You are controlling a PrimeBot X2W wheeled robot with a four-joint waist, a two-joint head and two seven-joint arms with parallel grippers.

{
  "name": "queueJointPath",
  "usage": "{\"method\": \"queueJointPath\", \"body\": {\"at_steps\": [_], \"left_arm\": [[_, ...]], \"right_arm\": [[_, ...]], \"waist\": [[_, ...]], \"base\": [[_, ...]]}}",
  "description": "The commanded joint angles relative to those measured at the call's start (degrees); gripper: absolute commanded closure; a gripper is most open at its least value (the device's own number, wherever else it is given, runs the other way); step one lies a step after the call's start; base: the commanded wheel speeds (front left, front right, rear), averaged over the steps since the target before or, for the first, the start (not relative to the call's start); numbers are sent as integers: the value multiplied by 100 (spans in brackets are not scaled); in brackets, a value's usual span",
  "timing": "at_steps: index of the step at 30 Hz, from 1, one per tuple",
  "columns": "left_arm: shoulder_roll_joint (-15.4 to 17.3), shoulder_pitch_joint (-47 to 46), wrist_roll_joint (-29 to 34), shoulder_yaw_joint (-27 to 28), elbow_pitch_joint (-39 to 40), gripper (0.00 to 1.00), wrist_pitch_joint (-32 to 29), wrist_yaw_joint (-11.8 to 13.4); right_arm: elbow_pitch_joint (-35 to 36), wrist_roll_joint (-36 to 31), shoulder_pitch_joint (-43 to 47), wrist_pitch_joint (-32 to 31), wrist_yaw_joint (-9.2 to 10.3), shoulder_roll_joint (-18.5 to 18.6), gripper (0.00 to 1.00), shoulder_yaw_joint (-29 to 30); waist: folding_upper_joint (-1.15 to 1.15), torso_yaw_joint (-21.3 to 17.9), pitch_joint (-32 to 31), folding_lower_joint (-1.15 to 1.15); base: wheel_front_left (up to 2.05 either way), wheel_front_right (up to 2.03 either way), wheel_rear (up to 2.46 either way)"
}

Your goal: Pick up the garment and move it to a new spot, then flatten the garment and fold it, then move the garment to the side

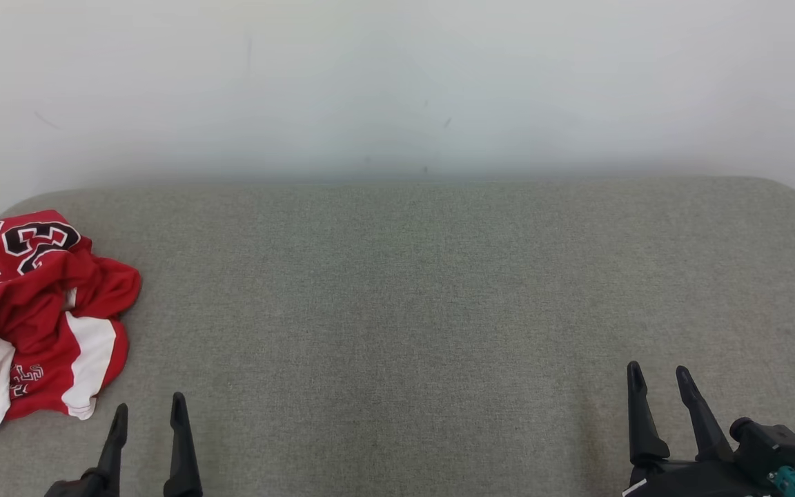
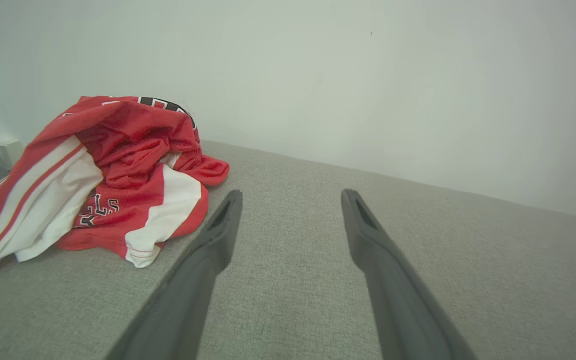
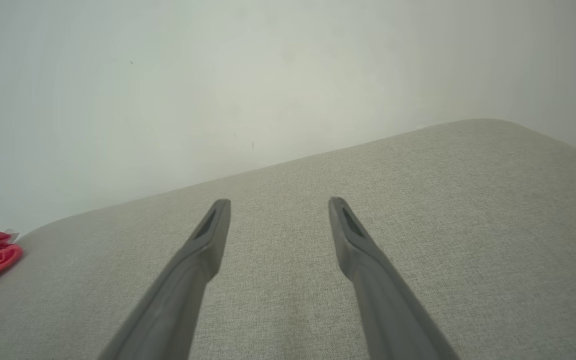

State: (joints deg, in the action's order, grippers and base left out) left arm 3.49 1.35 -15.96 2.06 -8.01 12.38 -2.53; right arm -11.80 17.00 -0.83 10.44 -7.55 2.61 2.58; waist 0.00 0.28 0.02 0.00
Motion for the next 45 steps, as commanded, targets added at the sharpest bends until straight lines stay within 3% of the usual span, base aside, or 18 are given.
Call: {"method": "queueJointPath", "body": {"at_steps": [1,11,32,45], "left_arm": [[29,72,141,27,86,0,53,-21],[233,246,643,-69,162,0,130,-290],[107,518,1580,131,400,0,296,-267],[47,565,1491,234,454,0,280,-275]], "right_arm": [[57,-107,83,56,9,31,0,-25],[112,-545,195,206,10,36,0,-107],[227,-1381,370,497,12,38,0,-97],[172,-1186,380,481,12,36,0,14]], "waist": [[0,4,-9,0],[0,3,-34,0],[0,17,-33,0],[0,11,-6,0]], "base": [[0,0,0],[0,0,0],[0,0,0],[0,0,0]]}}
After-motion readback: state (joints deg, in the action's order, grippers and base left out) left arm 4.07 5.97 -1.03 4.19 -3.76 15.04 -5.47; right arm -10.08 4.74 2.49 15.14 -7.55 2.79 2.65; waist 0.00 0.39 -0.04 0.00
